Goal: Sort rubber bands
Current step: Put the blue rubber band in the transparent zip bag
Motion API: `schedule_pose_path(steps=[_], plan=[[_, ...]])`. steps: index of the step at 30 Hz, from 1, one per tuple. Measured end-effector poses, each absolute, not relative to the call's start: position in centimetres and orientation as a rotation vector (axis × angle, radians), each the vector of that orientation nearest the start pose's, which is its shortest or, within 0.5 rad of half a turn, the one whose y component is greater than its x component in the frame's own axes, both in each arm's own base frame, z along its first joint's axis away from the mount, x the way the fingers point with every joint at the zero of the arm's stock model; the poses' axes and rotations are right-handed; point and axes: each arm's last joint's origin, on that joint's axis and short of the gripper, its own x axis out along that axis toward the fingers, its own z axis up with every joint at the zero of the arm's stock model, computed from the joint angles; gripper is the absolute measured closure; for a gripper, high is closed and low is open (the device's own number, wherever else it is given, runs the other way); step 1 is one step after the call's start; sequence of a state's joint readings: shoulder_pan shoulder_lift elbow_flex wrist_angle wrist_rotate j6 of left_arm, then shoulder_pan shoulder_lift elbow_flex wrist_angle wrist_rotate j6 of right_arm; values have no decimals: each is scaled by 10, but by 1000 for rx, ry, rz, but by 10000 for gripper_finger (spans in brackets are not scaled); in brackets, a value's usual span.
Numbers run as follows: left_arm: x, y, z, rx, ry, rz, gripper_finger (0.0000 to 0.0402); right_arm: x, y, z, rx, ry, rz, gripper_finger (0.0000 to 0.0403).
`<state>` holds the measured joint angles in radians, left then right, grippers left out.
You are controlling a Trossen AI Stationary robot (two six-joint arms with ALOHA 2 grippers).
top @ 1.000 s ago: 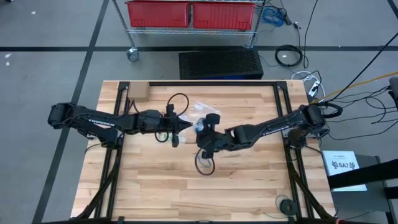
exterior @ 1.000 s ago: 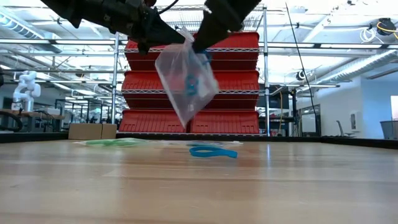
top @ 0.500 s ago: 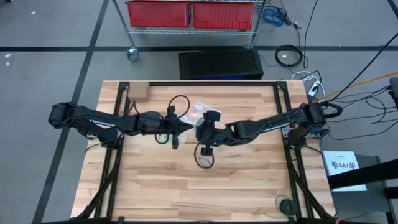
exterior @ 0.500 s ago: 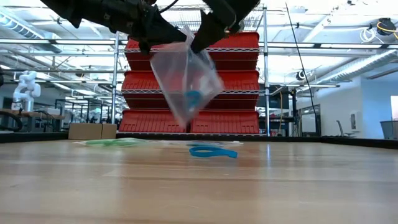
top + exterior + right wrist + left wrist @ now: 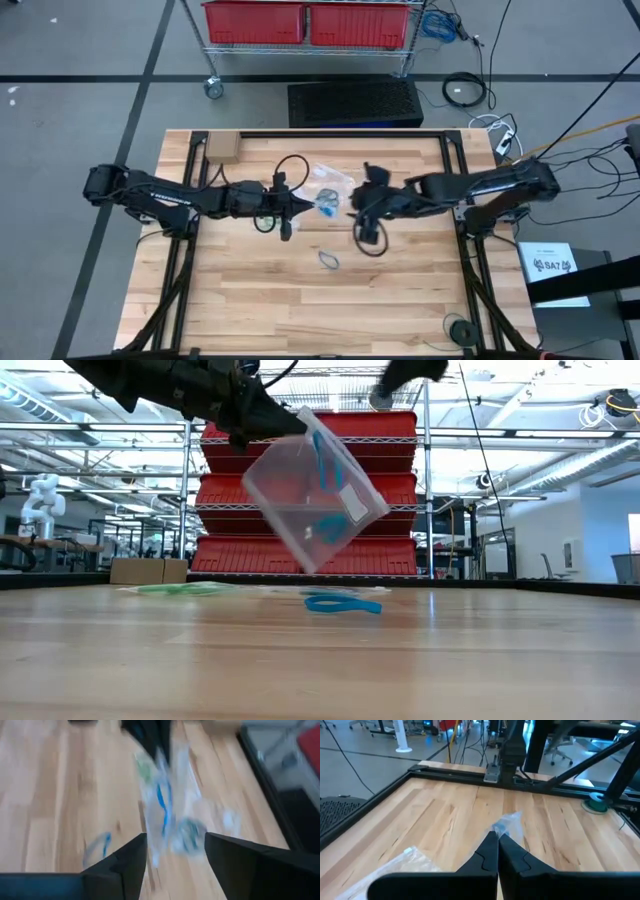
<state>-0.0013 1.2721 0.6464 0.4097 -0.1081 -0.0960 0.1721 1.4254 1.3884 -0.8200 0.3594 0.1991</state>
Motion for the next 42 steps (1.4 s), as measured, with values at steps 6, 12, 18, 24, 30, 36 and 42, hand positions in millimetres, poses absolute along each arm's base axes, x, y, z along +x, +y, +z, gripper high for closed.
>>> schedule_pose_path(steps=[6,12,18,24,30,36,42], plan=[[270,3,246,-55,165,111,402,258,47,308,83,841,-241,232],[271,3,247,-55,147,111,402,251,65,223,204,559,-171,241],[271,3,250,-58,120,110,402,256,67,190,159,399,-365,243],[271,3,250,-59,116,111,402,269,68,177,136,386,-369,266],[271,3,250,-59,117,111,402,271,70,176,77,335,-440,360],[271,3,250,-58,118,111,402,267,76,191,29,330,-440,398],[271,0,249,-63,124,102,402,261,78,230,18,343,-413,403]])
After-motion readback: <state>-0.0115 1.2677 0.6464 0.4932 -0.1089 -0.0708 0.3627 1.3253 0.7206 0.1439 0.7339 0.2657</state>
